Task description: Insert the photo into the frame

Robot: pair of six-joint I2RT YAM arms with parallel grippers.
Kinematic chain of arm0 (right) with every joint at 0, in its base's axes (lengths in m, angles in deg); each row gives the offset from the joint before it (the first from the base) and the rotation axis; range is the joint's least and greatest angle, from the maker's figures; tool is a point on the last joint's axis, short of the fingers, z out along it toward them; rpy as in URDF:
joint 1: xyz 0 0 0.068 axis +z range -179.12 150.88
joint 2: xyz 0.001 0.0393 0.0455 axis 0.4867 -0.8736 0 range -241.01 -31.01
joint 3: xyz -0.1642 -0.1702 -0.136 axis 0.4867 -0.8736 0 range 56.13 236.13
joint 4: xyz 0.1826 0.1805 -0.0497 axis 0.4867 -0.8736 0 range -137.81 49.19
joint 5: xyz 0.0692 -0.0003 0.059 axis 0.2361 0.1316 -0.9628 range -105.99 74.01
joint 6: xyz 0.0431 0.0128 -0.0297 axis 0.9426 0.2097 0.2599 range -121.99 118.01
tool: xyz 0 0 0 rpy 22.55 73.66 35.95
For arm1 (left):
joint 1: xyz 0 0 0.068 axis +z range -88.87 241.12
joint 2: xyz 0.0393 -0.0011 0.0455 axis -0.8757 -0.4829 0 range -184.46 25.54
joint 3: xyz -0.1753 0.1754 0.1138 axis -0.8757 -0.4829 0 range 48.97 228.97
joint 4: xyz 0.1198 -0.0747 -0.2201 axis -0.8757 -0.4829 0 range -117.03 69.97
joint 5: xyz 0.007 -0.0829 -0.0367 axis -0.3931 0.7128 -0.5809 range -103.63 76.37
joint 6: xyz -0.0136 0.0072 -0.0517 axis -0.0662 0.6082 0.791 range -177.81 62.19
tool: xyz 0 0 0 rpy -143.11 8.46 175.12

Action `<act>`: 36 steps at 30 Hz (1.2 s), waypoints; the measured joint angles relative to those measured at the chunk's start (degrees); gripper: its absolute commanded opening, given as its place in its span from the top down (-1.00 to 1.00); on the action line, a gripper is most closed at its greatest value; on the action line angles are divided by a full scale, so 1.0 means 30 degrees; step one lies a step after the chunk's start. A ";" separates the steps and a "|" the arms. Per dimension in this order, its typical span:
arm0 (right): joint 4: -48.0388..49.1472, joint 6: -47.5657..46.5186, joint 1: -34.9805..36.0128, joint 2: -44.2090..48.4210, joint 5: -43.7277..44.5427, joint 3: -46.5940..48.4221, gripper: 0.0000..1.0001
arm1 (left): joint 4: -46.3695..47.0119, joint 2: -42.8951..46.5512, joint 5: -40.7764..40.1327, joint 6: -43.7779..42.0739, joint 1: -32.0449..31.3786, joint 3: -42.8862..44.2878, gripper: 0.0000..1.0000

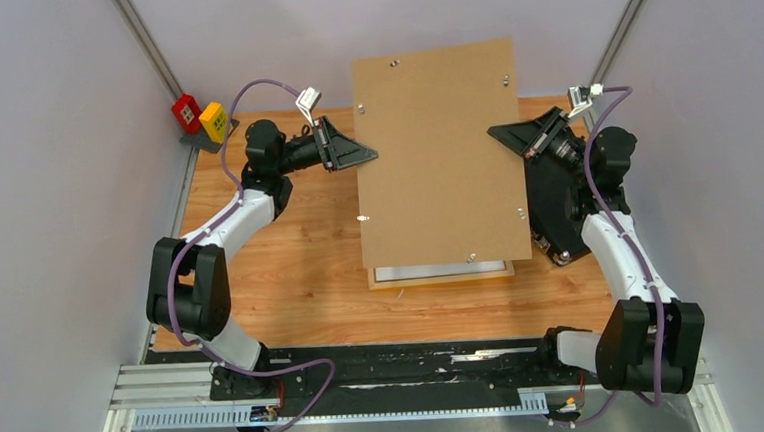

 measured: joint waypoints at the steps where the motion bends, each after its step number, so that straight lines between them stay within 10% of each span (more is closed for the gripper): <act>1: 0.0007 -0.0007 0.0000 0.0000 0.0000 0.0000 1.00 | 0.0000 0.0007 -0.0007 0.0007 0.0000 0.0000 0.45; 9: 0.0073 -0.0058 0.0015 0.0000 0.0044 -0.0087 1.00 | 0.0051 0.0007 0.0000 0.0182 -0.0015 0.0000 0.58; 14: 0.0117 -0.0430 0.0015 0.0000 0.0197 -0.0277 0.99 | 0.0015 0.0007 0.0051 0.0605 -0.0022 0.0000 1.00; 24: -0.1122 -0.2710 0.0036 -0.0182 0.1362 -0.0605 0.04 | -0.0525 0.0845 0.0073 0.0372 -0.0444 0.0000 1.00; 36: -0.1974 -0.3767 0.0029 -0.0175 0.1923 -0.0605 -0.38 | -0.1916 0.1953 0.0138 -0.0750 -0.0765 -0.1494 1.00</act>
